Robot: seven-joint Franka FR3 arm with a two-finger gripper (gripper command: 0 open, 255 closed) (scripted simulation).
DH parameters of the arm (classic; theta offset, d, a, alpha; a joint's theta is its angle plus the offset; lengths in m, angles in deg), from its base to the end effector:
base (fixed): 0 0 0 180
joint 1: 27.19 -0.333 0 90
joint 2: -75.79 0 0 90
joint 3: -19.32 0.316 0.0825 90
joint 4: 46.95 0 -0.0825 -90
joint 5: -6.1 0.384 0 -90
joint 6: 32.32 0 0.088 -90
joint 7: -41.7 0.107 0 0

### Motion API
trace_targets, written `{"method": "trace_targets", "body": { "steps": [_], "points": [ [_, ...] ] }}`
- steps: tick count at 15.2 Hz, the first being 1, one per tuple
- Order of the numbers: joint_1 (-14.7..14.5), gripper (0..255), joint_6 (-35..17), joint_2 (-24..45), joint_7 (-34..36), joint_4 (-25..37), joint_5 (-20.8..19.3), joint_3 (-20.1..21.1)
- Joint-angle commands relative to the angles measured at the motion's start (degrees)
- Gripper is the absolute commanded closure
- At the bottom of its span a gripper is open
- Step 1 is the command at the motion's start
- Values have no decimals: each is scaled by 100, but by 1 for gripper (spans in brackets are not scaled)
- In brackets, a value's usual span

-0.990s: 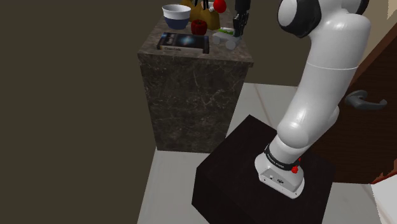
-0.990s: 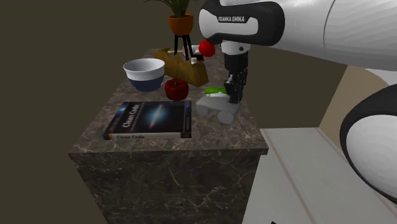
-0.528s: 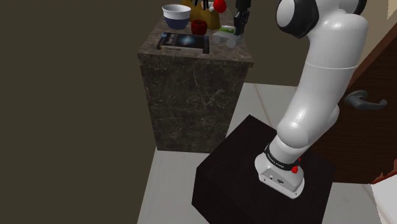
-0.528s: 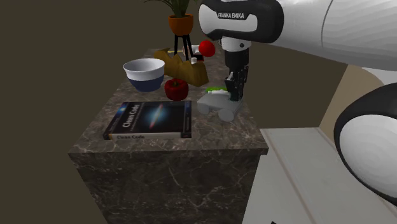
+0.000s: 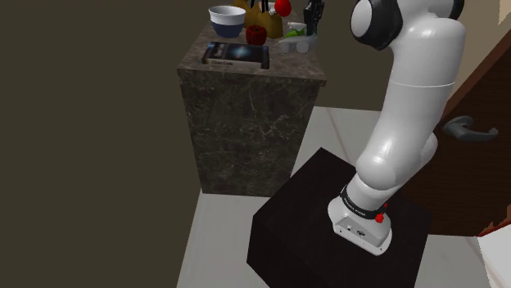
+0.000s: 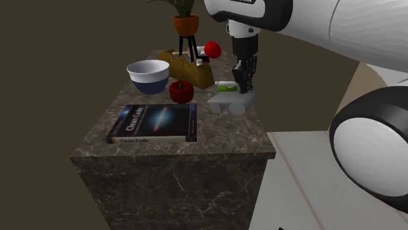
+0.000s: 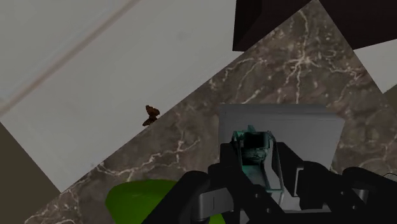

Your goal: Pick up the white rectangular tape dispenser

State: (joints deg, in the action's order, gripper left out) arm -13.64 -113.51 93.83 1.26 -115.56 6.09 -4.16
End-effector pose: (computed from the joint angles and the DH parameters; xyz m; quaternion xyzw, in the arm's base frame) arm 0.5264 -0.3397 0.6111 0.9968 0.0365 -0.0660 0.0268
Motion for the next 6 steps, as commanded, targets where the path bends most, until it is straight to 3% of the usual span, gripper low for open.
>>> {"method": "trace_targets", "body": {
  "steps": [1,6],
  "points": [
    [28,255,188,66,-19,255,26,-2],
    [109,255,526,238,-72,760,91,-9]
  ]
}}
